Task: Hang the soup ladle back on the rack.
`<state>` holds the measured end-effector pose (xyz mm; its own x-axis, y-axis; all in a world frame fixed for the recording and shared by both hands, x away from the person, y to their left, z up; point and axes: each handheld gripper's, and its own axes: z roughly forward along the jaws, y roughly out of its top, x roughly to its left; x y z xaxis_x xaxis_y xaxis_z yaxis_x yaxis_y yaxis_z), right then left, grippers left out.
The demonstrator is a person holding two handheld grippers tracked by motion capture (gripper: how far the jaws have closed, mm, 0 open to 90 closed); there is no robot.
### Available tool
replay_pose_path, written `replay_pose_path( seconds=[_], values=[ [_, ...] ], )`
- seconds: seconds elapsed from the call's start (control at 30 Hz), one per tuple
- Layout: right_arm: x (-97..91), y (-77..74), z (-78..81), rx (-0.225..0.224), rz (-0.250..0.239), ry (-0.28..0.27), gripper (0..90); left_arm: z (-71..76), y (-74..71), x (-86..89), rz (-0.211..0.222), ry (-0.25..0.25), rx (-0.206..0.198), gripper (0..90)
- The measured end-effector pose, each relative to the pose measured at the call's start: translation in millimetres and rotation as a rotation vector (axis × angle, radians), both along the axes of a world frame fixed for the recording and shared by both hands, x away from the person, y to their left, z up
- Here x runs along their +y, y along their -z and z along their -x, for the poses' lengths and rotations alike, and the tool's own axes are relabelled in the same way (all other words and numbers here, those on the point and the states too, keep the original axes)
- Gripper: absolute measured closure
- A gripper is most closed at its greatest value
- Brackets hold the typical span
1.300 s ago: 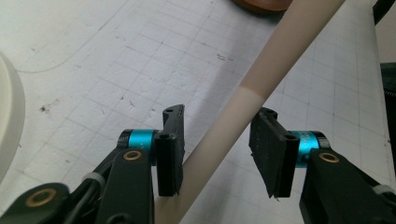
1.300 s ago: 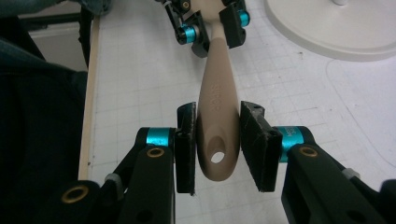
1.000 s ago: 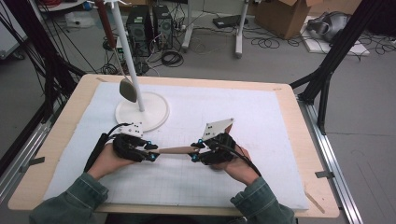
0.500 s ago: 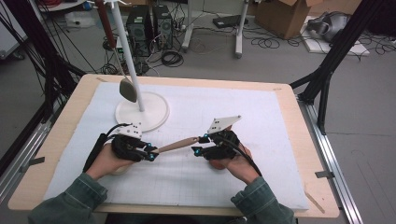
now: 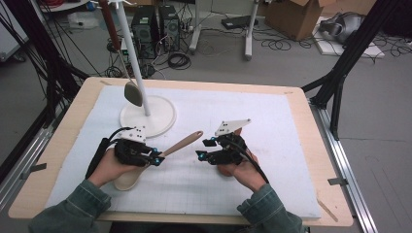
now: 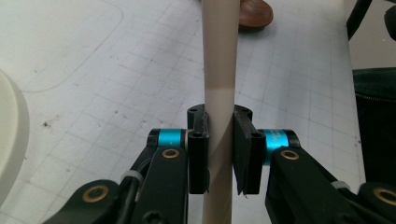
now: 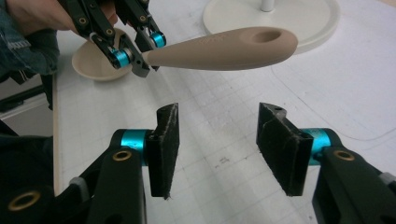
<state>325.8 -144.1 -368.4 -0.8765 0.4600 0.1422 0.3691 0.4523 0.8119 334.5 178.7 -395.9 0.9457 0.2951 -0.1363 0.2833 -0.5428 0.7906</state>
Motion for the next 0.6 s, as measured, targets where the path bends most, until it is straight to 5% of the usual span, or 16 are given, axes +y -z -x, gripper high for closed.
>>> replay_pose_path(
  seconds=[0.2, 0.6],
  values=[
    [3.3, -5.3, 0.0, -0.001, -0.038, 0.004, 39.3, 1.5, -7.5, -5.3, 0.026, 0.009, -0.008, 77.5],
    [21.6, -22.0, 1.6, -0.037, -0.065, -0.024, 43.4, -0.1, -13.4, -17.9, 0.049, 0.027, -0.017, 77.5]
  ],
)
